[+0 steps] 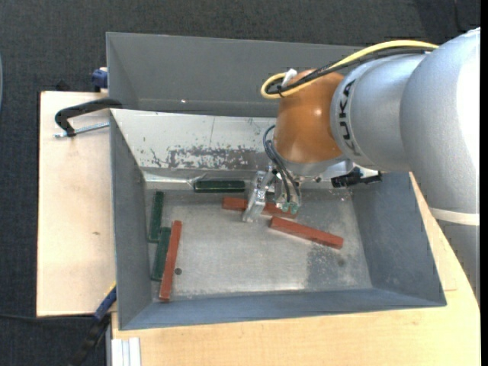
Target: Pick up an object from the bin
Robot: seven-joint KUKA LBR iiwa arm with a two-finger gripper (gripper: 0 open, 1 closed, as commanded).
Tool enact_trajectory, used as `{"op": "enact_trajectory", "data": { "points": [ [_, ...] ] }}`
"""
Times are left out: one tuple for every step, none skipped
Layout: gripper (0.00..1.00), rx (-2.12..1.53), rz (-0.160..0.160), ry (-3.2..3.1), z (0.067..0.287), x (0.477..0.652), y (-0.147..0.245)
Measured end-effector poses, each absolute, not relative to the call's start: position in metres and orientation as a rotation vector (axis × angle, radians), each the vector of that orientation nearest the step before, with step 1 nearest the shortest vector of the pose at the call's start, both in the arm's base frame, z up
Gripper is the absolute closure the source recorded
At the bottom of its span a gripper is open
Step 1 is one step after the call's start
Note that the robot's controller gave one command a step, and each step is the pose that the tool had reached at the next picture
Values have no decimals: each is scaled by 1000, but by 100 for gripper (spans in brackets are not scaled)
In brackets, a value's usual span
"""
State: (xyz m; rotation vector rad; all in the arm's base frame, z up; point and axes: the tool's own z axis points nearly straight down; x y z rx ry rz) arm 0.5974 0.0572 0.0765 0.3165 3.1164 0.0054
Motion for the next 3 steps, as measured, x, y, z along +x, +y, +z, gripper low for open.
{"op": "enact_trajectory", "data": {
  "points": [
    [100,226,2,3121,76,586,63],
    [100,227,5,3128,74,592,65],
    [100,72,9,3133,74,588,20]
  ]
}}
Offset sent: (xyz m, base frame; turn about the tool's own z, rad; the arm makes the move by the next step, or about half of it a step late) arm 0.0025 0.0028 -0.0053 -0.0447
